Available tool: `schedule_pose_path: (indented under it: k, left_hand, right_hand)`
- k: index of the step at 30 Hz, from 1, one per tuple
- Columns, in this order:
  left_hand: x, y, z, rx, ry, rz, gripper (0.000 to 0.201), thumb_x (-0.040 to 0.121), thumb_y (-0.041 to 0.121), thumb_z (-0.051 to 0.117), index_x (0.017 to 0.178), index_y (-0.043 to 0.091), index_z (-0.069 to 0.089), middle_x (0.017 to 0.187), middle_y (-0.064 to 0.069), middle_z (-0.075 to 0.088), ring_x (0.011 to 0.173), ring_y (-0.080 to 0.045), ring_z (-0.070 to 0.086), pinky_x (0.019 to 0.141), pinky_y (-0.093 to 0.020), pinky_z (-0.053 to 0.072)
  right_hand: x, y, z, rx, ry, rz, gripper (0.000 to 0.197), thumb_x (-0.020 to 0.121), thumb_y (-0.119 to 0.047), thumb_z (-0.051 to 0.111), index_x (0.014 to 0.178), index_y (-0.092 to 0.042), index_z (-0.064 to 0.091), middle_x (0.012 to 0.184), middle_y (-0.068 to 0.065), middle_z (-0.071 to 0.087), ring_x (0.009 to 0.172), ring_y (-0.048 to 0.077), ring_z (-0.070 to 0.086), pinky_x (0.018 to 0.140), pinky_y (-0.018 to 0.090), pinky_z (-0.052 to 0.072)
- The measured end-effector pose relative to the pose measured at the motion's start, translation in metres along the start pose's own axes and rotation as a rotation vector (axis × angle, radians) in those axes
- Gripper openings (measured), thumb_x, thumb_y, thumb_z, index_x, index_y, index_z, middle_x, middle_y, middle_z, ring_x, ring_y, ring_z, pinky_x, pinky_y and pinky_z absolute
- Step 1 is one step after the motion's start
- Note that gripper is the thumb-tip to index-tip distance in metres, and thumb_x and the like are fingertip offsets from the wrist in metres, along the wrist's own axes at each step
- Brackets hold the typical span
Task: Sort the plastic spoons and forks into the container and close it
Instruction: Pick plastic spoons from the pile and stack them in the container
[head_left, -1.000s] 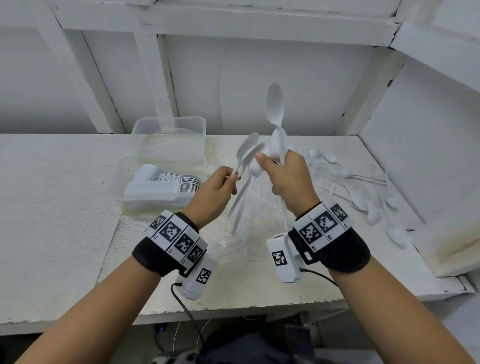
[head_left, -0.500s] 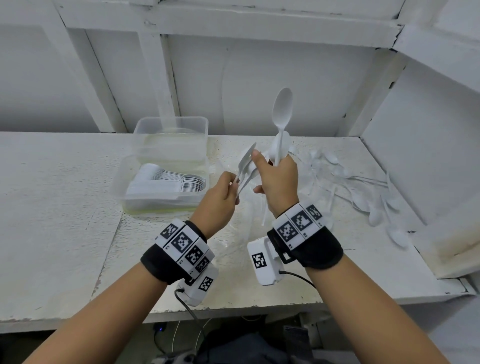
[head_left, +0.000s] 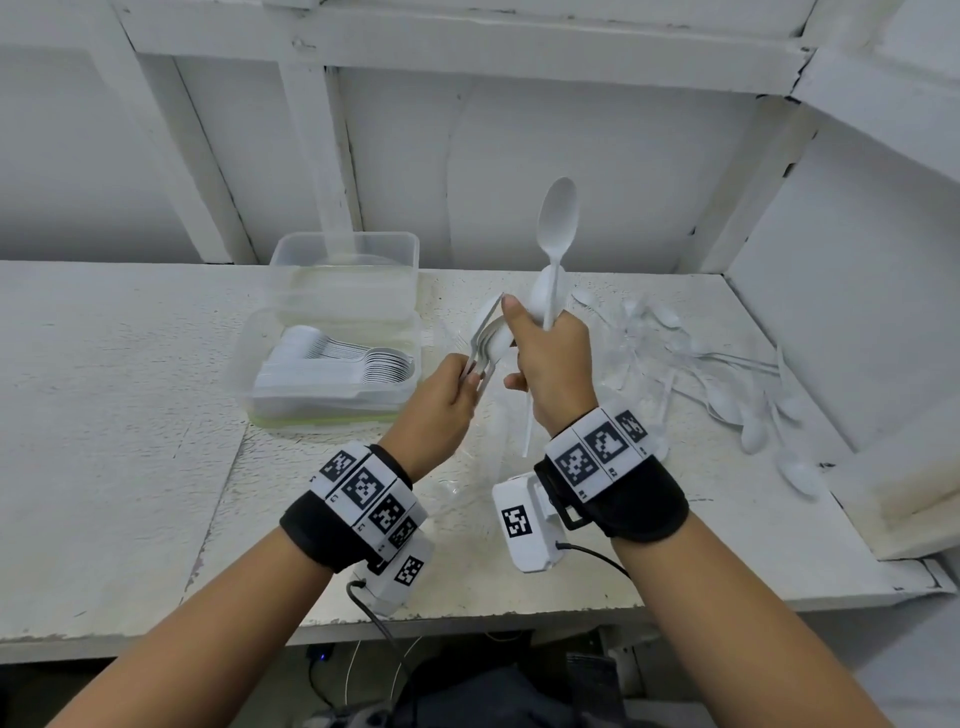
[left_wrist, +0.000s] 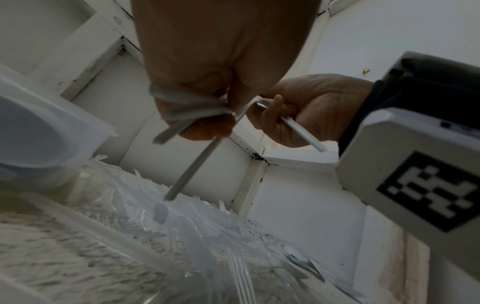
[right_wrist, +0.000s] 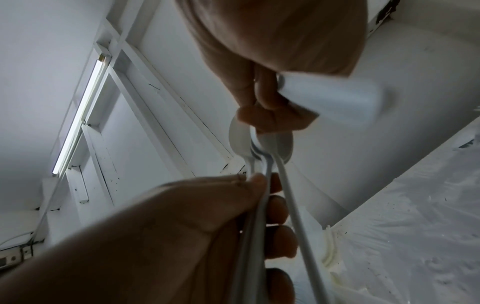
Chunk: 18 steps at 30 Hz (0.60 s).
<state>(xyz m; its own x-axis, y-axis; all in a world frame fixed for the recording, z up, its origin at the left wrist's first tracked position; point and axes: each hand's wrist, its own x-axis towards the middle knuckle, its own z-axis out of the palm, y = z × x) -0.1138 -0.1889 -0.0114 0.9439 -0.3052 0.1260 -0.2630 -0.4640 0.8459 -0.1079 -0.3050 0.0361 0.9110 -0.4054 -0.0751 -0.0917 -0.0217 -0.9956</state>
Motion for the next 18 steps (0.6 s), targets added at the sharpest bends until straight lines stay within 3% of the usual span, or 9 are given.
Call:
schedule_pose_path:
  k: [3, 6, 8, 11, 15, 18]
  left_hand:
    - [0.0026, 0.0002, -0.001, 0.012, 0.048, 0.008, 0.024, 0.1, 0.016, 0.034, 0.076, 0.016, 0.037, 0.073, 0.003, 0.039, 0.064, -0.009, 0.036, 0.058, -0.013, 0.034]
    - [0.0037, 0.0004, -0.0012, -0.034, 0.004, -0.027, 0.017, 0.101, 0.018, 0.033, 0.085, 0.017, 0.038, 0.08, 0.001, 0.049, 0.072, -0.012, 0.05, 0.065, -0.019, 0.038]
    - [0.0019, 0.003, -0.0008, -0.07, -0.039, -0.049, 0.01, 0.101, 0.019, 0.031, 0.097, 0.015, 0.039, 0.082, 0.001, 0.057, 0.074, -0.013, 0.057, 0.066, -0.023, 0.043]
    - [0.0009, 0.0043, -0.0009, -0.051, -0.051, -0.046, 0.006, 0.101, 0.019, 0.03, 0.101, 0.017, 0.036, 0.071, 0.002, 0.053, 0.061, -0.014, 0.052, 0.058, -0.022, 0.04]
    - [0.0029, 0.0048, -0.005, -0.153, 0.021, -0.132, 0.013, 0.101, 0.017, 0.031, 0.091, 0.014, 0.039, 0.066, 0.0, 0.044, 0.056, -0.013, 0.039, 0.054, -0.024, 0.034]
    - [0.0037, 0.0073, -0.0088, -0.27, 0.043, -0.193, 0.02, 0.1, 0.026, 0.037, 0.086, 0.012, 0.043, 0.068, 0.0, 0.04, 0.055, -0.01, 0.036, 0.049, -0.019, 0.031]
  right_hand:
    - [0.0019, 0.0005, -0.0011, 0.007, -0.027, 0.027, 0.026, 0.088, -0.031, 0.062, 0.085, -0.005, 0.061, 0.063, 0.002, 0.053, 0.037, 0.003, 0.044, 0.038, 0.018, 0.04]
    - [0.0051, 0.0026, 0.0004, 0.055, -0.017, 0.068, 0.031, 0.087, -0.03, 0.064, 0.098, -0.002, 0.061, 0.08, 0.011, 0.058, 0.038, 0.004, 0.042, 0.039, 0.018, 0.041]
    - [0.0065, 0.0029, 0.0014, 0.088, -0.009, 0.084, 0.029, 0.087, -0.029, 0.063, 0.099, -0.002, 0.06, 0.082, 0.012, 0.057, 0.035, 0.003, 0.042, 0.04, 0.019, 0.042]
    - [0.0069, 0.0015, 0.0022, 0.118, -0.049, 0.1, 0.022, 0.09, -0.028, 0.06, 0.094, -0.006, 0.061, 0.083, 0.012, 0.064, 0.032, 0.0, 0.045, 0.04, 0.02, 0.043]
    - [0.0052, 0.002, 0.0005, 0.074, -0.146, 0.111, 0.014, 0.094, -0.024, 0.052, 0.084, -0.017, 0.06, 0.092, 0.005, 0.071, 0.036, 0.001, 0.045, 0.041, 0.02, 0.042]
    - [0.0061, 0.0084, -0.0029, -0.087, -0.126, 0.004, 0.008, 0.091, -0.019, 0.054, 0.088, -0.02, 0.061, 0.089, 0.002, 0.067, 0.052, 0.005, 0.045, 0.042, 0.019, 0.041]
